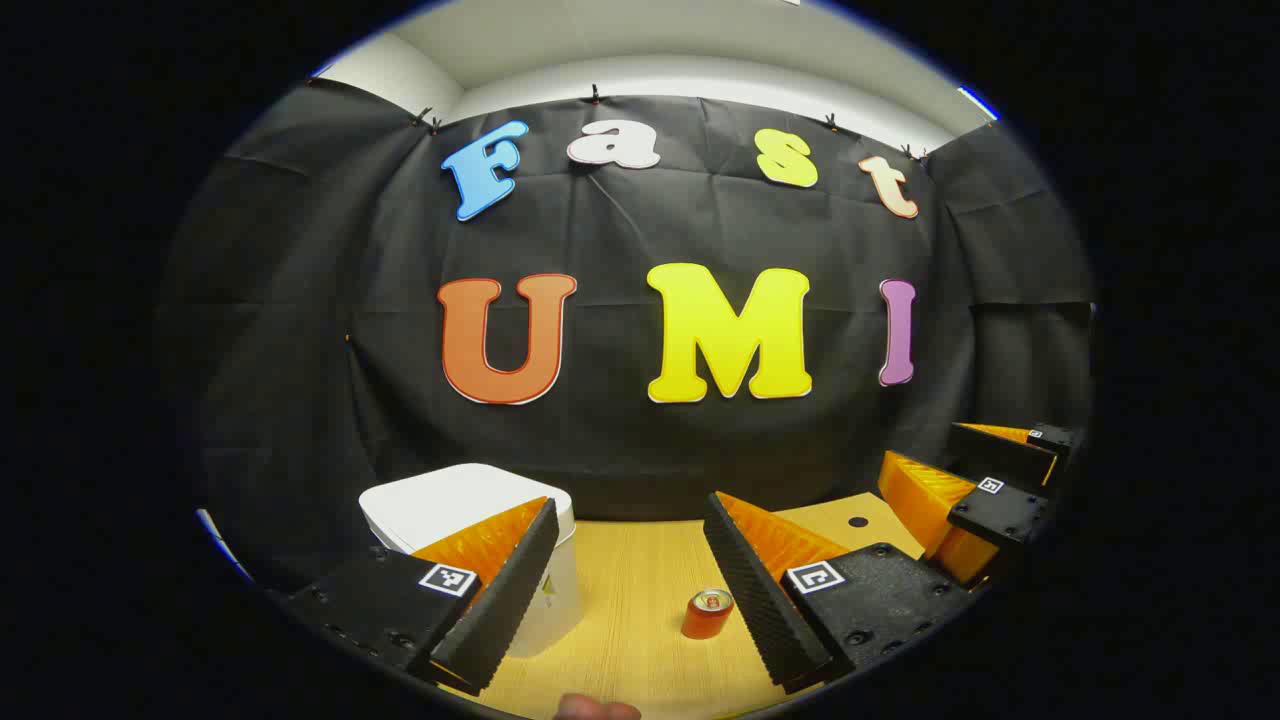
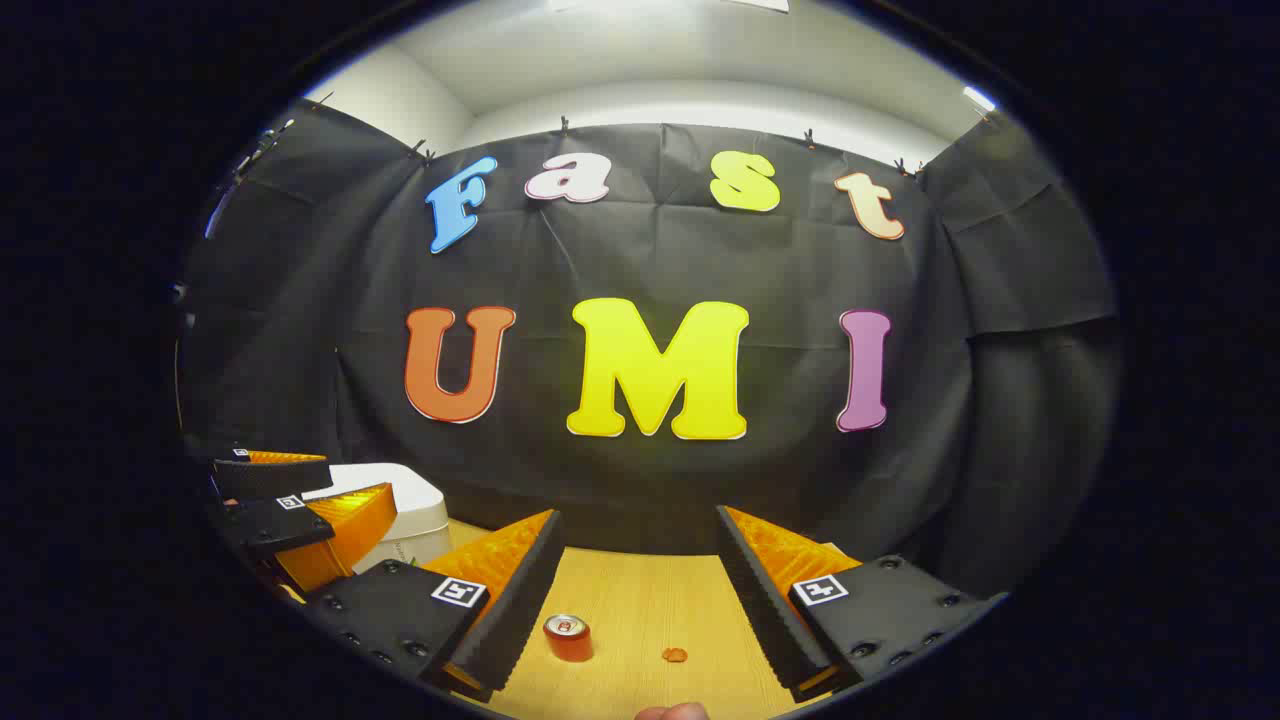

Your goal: Press the lid of the desktop garbage bin to open it, pick up the crumpled paper on the desktop and throw it into the bin, then pick up the pop can on the desktop and drop it into the bin, and finally close the garbage bin lid.

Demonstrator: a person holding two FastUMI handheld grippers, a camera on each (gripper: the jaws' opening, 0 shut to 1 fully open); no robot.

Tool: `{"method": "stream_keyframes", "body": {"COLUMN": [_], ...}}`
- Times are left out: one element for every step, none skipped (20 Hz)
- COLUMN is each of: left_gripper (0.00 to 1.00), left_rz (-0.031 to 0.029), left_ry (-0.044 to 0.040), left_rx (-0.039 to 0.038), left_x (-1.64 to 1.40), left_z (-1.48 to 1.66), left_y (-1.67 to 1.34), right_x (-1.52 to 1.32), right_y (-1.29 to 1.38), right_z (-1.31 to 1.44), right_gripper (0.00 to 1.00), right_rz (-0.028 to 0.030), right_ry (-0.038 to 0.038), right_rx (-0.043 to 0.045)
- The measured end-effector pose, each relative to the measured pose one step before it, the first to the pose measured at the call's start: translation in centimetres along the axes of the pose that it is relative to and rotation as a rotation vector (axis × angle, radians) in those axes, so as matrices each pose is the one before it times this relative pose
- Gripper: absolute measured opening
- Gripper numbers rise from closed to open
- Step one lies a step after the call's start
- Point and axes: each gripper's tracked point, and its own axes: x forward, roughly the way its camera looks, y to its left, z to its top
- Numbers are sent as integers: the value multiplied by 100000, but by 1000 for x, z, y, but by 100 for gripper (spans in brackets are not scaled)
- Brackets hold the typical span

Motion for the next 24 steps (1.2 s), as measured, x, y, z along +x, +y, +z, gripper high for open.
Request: {"method": "stream_keyframes", "body": {"left_gripper": [96, 96, 96, 96, 96, 96, 96, 97, 96, 97, 97, 96, 96, 96, 96, 96, 97, 97, 97, 96, 96, 96, 96, 97], "left_rz": [163, 284, 415, 79, 57, 87, 211, 324, 270, 149, 138, 172, -33, 11, -14, 39, 106, 121, 539, 91, 141, 511, 715, 752], "left_ry": [62, 0, -45, -12, 68, -39, 70, -84, 29, -22, 223, -24, -124, -170, -161, -144, -171, -47, -116, -348, -90, 29, -105, -50], "left_rx": [78, 227, 370, 390, 179, 99, 93, 113, -12, -68, -24, 15, -94, -24, 68, -77, -30, 202, 309, -62, -374, -409, -264, -47], "left_x": [93, 46, 31, 42, 28, -59, 18, -141, 200, 24, 78, -30, 84, -68, 170, -96, 6, 46, 41, 139, 1, -8, 23, 107], "left_z": [118, 46, 42, -1, -58, 43, -43, -30, -96, 72, -33, -31, 15, 108, -32, 27, 120, 85, 45, 89, 3, 22, 143, 11], "left_y": [115, 90, 169, 121, 4, 55, 80, 48, 2, 83, 104, -108, -133, 7, -101, -121, -91, 39, 6, -47, 31, 69, 198, 206], "right_x": [163, 62, 29, 144, 69, 118, 44, 91, 63, 46, 27, 86, 30, 73, 54, -2, 12, -35, 33, -76, 18, 35, 5, -66], "right_y": [-6, 85, 8, 64, -11, 143, 63, -16, -22, -65, -17, -85, -36, 9, -25, -12, 1, -70, -14, -141, -98, -8, -38, -80], "right_z": [-36, -127, -60, -40, -13, -118, -10, -192, -132, -138, 8, -52, -20, 95, 94, -13, -7, -119, 150, 23, 12, -25, -6, 39], "right_gripper": [95, 95, 95, 95, 95, 95, 96, 95, 95, 95, 95, 95, 95, 95, 95, 95, 95, 95, 95, 95, 95, 95, 95, 95], "right_rz": [90, 183, 120, 46, 42, 289, 191, 110, 2, -159, -40, -51, 287, 158, 171, 255, 215, 88, -41, 76, -50, 81, 126, 49], "right_ry": [387, 339, 139, 68, 50, 37, 185, 442, 313, 282, 119, 31, -70, -133, -42, 84, 48, -39, -130, -71, -21, 38, 119, 103], "right_rx": [-227, -162, -36, 70, 56, -16, -20, 113, 194, 85, 57, -39, 16, -93, -16, 37, -49, -37, -1, 104, -121, -126, -105, -72]}}
